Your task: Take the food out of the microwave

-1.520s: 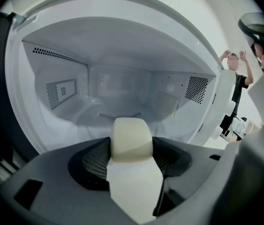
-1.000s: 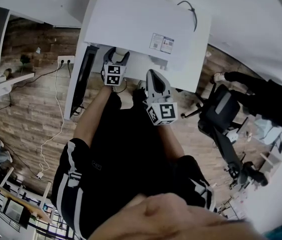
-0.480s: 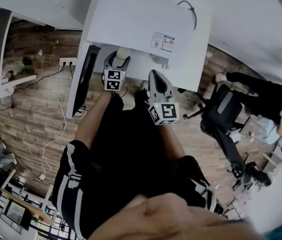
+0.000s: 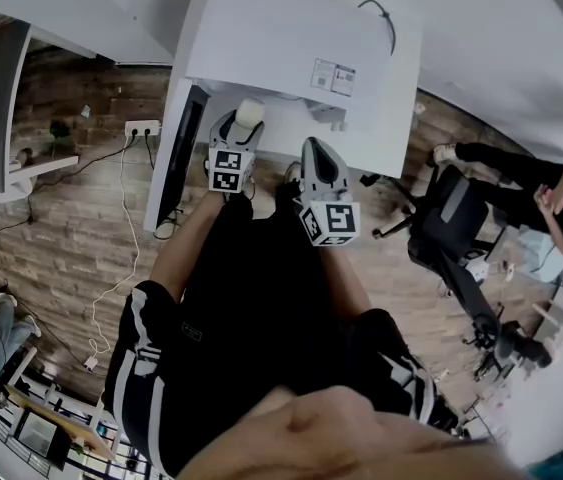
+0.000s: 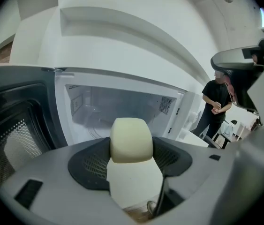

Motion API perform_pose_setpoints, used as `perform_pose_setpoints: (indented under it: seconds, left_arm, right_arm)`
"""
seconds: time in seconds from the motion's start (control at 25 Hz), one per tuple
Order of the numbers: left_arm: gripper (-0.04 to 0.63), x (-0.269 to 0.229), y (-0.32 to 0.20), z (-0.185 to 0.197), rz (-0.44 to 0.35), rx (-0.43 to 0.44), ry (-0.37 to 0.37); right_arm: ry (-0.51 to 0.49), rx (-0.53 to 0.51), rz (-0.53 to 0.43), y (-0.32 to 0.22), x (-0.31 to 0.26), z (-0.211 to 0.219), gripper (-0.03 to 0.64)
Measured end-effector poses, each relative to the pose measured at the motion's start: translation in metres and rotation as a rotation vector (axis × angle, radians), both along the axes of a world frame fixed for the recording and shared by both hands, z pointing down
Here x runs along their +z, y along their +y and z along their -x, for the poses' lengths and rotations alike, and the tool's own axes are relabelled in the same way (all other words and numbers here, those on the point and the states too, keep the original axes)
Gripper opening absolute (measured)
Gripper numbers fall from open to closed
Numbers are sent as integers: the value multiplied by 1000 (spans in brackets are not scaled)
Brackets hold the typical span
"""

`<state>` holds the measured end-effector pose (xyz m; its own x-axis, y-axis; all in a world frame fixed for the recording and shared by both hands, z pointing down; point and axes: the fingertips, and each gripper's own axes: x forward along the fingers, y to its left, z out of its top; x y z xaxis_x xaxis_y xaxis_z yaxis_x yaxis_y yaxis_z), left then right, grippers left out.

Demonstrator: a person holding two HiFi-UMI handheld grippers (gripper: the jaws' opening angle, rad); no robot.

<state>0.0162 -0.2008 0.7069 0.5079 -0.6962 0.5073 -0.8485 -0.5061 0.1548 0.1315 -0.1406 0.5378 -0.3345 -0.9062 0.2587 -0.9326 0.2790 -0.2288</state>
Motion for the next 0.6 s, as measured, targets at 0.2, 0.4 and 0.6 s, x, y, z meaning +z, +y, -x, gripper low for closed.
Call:
perform_pose_setpoints:
  seconds: [0.2,0.4,0.6]
  left_arm:
    - [308,-17,19,1,-9,35,35]
    - [308,-38,40,4,-22,78,42]
    - [308,-70,61,5,-30,108,76]
  right_arm:
    - [21,33,-22,11,-4,3,31]
    - [35,80,-28,27,-7,7,31]
    - [24,141,-34,44,-15,6,31]
